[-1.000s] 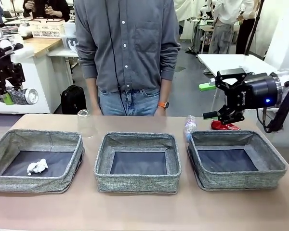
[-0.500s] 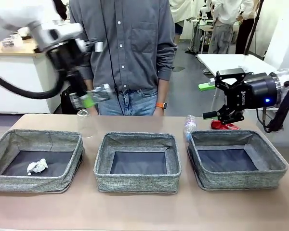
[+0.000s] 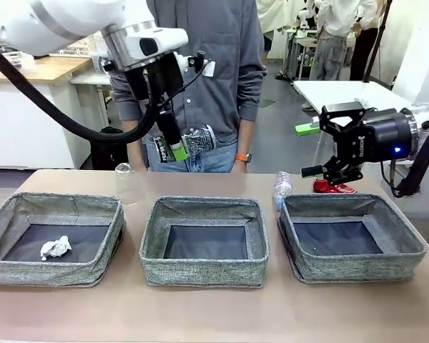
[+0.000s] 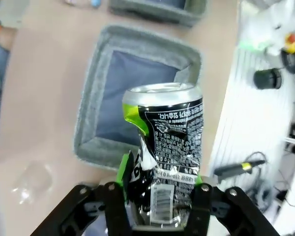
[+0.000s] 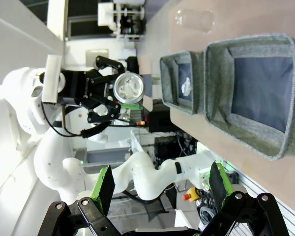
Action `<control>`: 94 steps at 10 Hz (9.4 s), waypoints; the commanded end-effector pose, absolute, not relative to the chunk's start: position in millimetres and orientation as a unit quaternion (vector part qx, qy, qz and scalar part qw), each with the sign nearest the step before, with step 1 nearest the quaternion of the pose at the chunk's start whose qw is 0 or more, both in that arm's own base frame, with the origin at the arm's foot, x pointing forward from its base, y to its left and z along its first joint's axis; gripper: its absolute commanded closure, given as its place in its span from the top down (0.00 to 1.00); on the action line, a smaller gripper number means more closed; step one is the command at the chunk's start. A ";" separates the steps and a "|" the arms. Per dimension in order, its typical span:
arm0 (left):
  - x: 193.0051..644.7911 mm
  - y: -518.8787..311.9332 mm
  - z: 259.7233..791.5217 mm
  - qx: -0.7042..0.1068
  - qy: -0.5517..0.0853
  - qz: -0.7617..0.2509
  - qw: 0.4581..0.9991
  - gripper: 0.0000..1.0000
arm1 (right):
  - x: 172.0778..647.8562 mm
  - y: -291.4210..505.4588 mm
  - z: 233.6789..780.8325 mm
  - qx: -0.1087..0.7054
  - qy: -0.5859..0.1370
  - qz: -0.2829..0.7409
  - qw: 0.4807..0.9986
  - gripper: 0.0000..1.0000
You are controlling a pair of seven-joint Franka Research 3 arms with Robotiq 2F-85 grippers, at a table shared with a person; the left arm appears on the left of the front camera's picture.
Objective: Sort the waste into the appropriate baskets.
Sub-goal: Pick up the waste item pointed out by the person, then place the picked waste into the Fabric basket indicated by the person.
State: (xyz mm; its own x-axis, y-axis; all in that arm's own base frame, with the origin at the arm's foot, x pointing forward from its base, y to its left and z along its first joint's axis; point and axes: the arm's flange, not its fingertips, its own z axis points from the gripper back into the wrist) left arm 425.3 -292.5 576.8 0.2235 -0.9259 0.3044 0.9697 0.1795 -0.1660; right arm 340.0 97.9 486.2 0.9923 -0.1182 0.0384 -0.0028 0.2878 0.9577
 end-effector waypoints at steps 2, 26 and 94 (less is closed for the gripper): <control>430.6 -276.5 575.7 -0.175 -0.076 -0.579 0.792 0.50 | 340.6 99.6 489.5 0.607 -0.049 -0.043 0.792 1.00; 284.8 -371.9 736.0 -0.073 -0.095 -0.298 0.947 0.50 | 340.6 99.6 489.5 0.607 -0.049 -0.043 0.792 1.00; 325.0 -422.6 689.0 -0.227 -0.065 -0.269 0.934 1.00 | 304.9 -48.9 514.2 0.581 -0.169 -0.025 0.796 1.00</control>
